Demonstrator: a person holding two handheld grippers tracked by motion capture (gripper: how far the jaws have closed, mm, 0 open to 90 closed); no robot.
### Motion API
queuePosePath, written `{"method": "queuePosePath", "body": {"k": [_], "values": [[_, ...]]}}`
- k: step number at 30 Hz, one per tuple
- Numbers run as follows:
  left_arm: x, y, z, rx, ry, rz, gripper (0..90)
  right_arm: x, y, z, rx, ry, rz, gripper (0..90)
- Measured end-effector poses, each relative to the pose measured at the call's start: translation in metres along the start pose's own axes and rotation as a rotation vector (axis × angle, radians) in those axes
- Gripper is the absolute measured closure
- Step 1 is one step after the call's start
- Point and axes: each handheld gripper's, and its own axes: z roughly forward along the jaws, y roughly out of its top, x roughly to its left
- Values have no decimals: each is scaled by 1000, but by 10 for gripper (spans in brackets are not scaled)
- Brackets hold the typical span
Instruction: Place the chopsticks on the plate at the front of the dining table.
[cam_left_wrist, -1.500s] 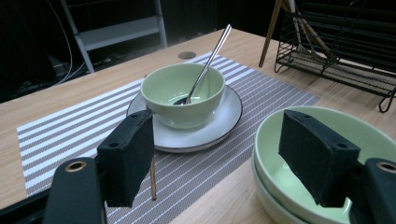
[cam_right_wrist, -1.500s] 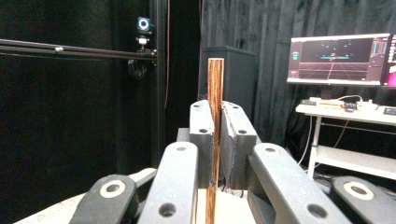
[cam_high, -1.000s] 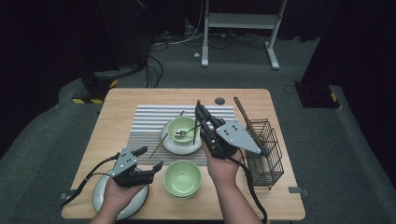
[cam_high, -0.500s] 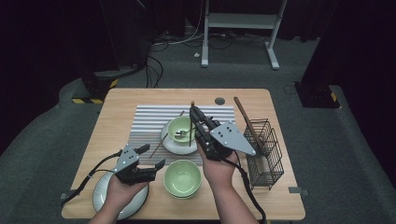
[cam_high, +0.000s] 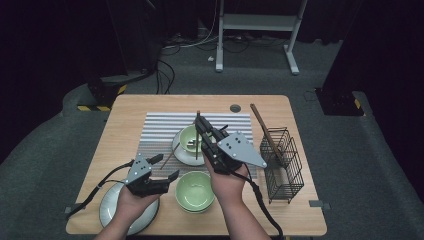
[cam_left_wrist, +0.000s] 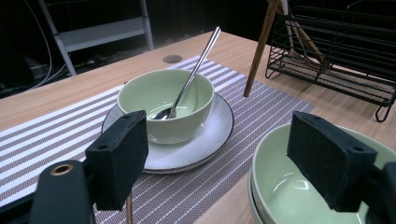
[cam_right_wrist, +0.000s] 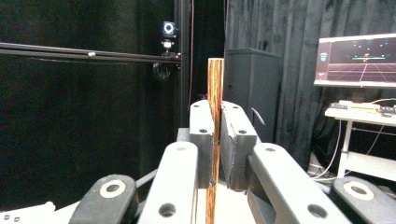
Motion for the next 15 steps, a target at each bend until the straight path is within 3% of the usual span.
{"method": "queuePosePath", "body": {"k": [15], "values": [[3,-1,7,-2,-7,-18,238,15,1,6,-7,43,10,836]]}}
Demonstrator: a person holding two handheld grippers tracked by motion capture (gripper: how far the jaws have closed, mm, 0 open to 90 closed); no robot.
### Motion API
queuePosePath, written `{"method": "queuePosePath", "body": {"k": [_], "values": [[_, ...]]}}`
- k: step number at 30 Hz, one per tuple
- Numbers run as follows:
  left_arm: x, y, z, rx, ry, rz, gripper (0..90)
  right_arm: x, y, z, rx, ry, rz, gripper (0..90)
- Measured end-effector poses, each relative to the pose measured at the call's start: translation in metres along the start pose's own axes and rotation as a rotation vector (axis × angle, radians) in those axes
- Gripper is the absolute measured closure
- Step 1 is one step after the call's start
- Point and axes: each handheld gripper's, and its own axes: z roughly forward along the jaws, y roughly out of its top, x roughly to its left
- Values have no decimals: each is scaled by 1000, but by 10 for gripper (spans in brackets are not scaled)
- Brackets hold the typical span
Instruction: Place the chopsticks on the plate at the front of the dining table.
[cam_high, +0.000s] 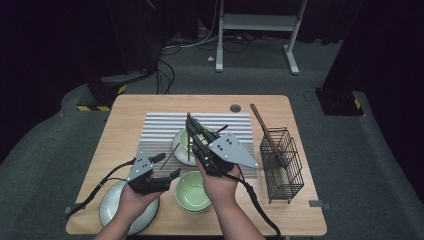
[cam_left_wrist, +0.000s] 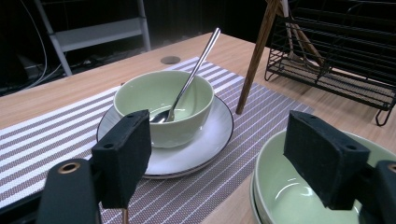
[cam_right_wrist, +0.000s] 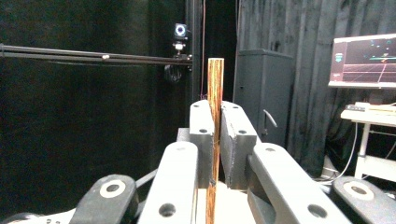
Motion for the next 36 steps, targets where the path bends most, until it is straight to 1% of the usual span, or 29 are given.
{"method": "queuePosePath", "body": {"k": [2,4,7,9,12,15,16,18,21,24,27,29,33,36], "values": [[0,-1,1,4,-6,-5,250,2,-1,1,1,7,6,836],[0,-2,2,5,-8,-1,274,4,-1,1,4,9,5,836],[-1,-4,5,13,-12,-24,306,6,-3,2,8,17,7,836],[-1,-5,6,16,-16,-28,327,8,-4,2,14,22,7,836],[-1,-6,8,12,-21,-36,374,10,-6,4,15,28,8,836],[-1,-6,9,13,-27,-35,432,11,-7,5,18,29,16,836],[-1,-6,9,11,-30,-44,448,11,-7,5,18,31,13,836],[0,-7,10,14,-34,-33,477,12,-8,6,18,32,18,836],[-1,-7,11,11,-32,-37,507,12,-8,6,17,34,19,836],[-2,-8,11,2,-30,-30,546,13,-9,7,18,36,29,836],[-1,-9,11,7,-31,-22,572,13,-9,7,17,37,30,836],[-1,-10,13,6,-27,-28,600,13,-9,7,17,37,30,836],[0,-12,14,10,-25,-11,658,12,-9,7,20,38,36,836],[0,-12,15,9,-26,-9,683,12,-9,8,20,39,38,836]]}}
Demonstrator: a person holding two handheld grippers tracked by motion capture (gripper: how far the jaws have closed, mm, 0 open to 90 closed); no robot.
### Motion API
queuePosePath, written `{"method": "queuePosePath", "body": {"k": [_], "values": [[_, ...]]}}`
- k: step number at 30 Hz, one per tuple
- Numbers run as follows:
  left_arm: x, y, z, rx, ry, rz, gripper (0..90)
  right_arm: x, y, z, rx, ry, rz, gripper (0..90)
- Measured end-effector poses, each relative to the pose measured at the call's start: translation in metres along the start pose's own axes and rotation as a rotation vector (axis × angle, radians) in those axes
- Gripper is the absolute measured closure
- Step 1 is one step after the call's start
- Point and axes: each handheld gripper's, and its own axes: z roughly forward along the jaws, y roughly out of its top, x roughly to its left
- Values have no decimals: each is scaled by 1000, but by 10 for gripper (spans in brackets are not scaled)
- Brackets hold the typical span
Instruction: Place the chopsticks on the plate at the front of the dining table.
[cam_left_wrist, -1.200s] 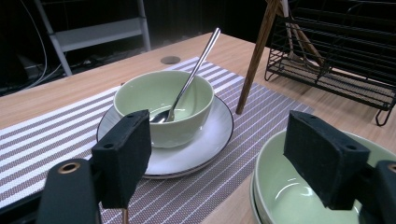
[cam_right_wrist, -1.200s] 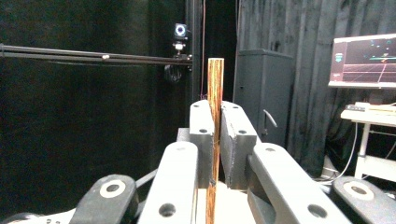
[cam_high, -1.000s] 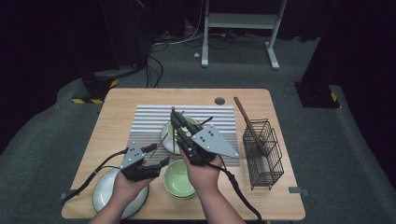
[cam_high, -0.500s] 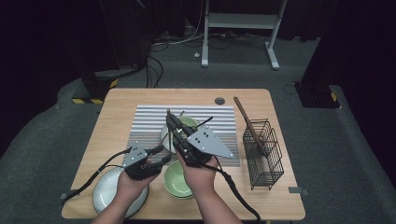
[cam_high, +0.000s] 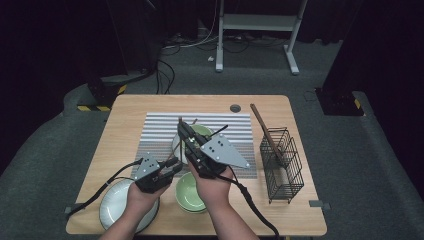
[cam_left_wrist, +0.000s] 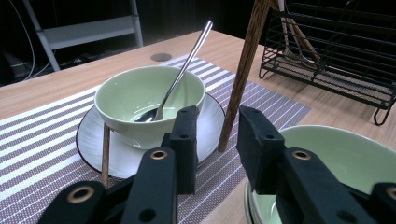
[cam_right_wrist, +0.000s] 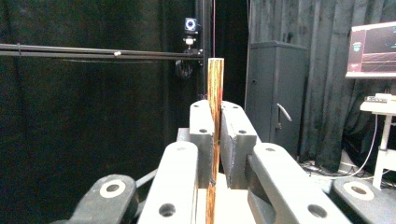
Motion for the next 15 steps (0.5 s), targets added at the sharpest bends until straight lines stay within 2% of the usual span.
{"method": "queuePosePath", "body": {"k": [3,15], "values": [[0,-1,1,0,-3,-7,692,0,0,0,0,4,6,836],[-2,-4,1,-4,-10,16,818,1,-1,2,1,15,23,836]]}}
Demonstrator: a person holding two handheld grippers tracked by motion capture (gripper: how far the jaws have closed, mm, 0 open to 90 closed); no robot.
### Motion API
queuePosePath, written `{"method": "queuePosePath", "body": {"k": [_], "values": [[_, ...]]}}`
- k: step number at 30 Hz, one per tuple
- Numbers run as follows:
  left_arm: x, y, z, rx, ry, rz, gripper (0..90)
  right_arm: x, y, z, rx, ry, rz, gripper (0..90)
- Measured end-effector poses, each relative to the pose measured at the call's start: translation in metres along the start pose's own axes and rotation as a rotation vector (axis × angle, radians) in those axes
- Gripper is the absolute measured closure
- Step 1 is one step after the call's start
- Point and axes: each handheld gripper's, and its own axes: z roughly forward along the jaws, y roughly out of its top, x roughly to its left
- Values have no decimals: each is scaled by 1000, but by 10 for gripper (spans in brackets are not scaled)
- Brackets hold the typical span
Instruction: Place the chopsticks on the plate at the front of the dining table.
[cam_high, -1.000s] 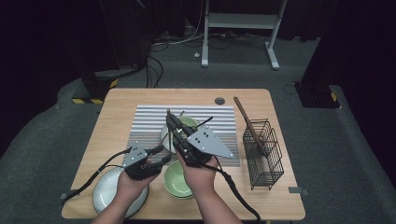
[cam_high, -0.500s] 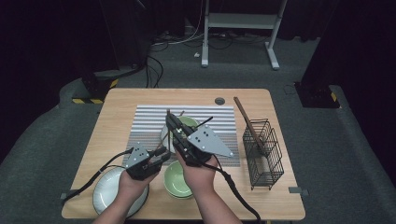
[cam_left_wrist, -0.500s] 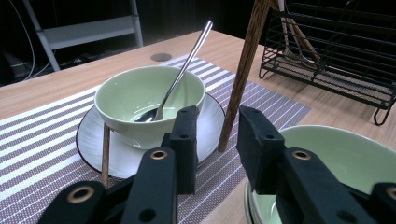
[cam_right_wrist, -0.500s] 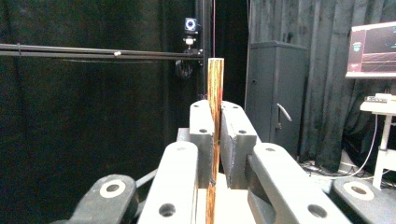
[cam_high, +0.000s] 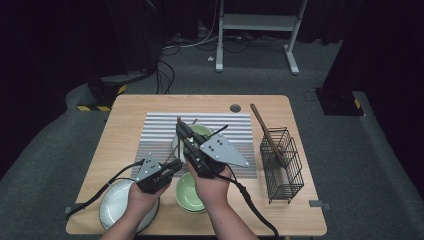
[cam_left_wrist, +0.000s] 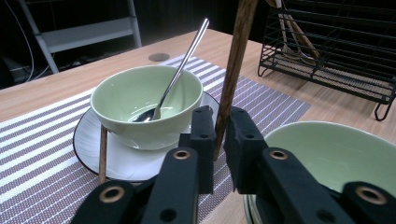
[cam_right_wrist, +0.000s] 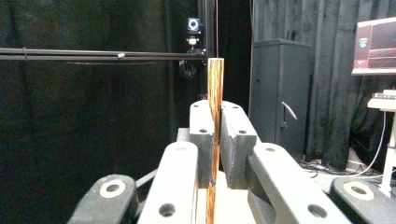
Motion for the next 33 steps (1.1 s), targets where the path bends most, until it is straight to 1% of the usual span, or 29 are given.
{"method": "queuePosePath", "body": {"k": [2,6,9,12,16,19,20,25,33], "values": [[-1,-1,0,-2,-6,6,829,-1,0,1,0,2,2,836],[-2,-4,-2,-3,-10,52,847,-2,-1,2,7,2,11,835],[-2,-5,-4,4,-5,66,853,-6,-1,3,11,-4,17,830],[-3,-4,-5,-2,-5,67,854,-9,0,4,16,-14,21,823],[-3,-3,-8,-3,-5,74,855,-15,1,3,18,-27,15,808],[-5,-3,-10,-7,-7,71,855,-18,2,3,24,-46,7,794],[-5,-4,-11,-4,-7,77,855,-19,2,3,26,-49,4,790],[-7,-3,-14,-1,-15,74,855,-24,2,3,30,-72,-9,757],[-9,-1,-24,-16,-24,52,855,-37,-1,2,45,-109,0,700]]}}
